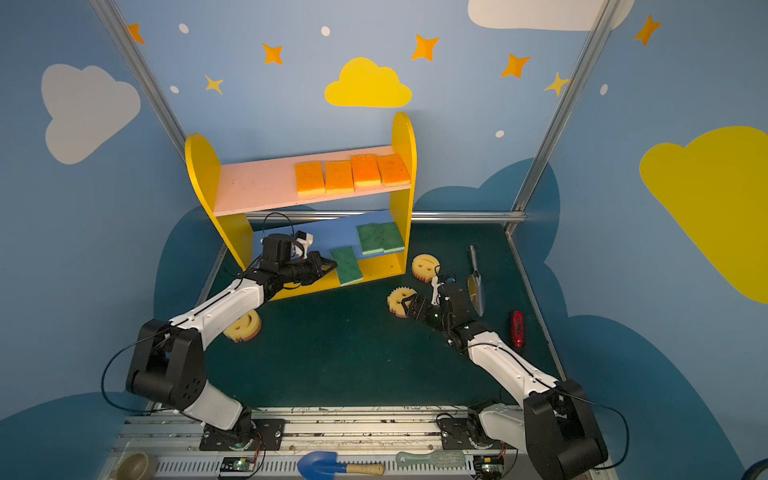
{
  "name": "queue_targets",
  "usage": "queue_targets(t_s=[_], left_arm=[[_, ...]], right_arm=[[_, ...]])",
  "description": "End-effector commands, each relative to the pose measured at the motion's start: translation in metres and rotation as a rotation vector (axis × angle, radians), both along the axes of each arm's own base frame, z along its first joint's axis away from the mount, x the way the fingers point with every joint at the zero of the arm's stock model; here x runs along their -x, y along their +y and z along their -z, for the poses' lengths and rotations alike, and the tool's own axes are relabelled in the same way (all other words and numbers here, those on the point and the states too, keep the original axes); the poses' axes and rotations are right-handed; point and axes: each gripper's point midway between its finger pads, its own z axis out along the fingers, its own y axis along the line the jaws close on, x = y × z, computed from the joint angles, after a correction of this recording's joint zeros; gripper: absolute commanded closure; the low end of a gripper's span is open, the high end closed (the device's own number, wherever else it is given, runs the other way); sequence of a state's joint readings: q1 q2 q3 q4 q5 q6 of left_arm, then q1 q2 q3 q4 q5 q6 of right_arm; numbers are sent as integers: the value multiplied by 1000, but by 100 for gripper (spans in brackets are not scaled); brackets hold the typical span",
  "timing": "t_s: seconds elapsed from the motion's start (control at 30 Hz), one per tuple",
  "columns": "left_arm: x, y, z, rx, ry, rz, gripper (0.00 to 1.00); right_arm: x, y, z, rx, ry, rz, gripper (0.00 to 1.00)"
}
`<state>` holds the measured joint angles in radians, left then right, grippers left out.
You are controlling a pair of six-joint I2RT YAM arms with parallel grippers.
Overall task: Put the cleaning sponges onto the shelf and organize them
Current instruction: 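Carry the green pad onto the blue lower shelf beside the others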
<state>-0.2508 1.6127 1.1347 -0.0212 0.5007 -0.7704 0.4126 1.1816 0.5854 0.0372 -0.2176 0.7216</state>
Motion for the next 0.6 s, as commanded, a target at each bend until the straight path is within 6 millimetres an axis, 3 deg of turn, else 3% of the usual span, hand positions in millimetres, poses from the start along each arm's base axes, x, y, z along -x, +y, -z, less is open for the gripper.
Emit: queue_targets(t_s=[0.0, 0.33, 0.57], left_arm=[[-6, -2, 6, -3, 25, 58, 97], [-51, 20, 1, -1, 25, 31, 97], [-76, 23, 9, -8, 40, 35, 97]], right_arm=[[-4, -1, -9, -1, -23, 5, 13], [-6, 0, -4, 3, -10, 4, 13], [-8, -1, 1, 17, 0, 6, 13]])
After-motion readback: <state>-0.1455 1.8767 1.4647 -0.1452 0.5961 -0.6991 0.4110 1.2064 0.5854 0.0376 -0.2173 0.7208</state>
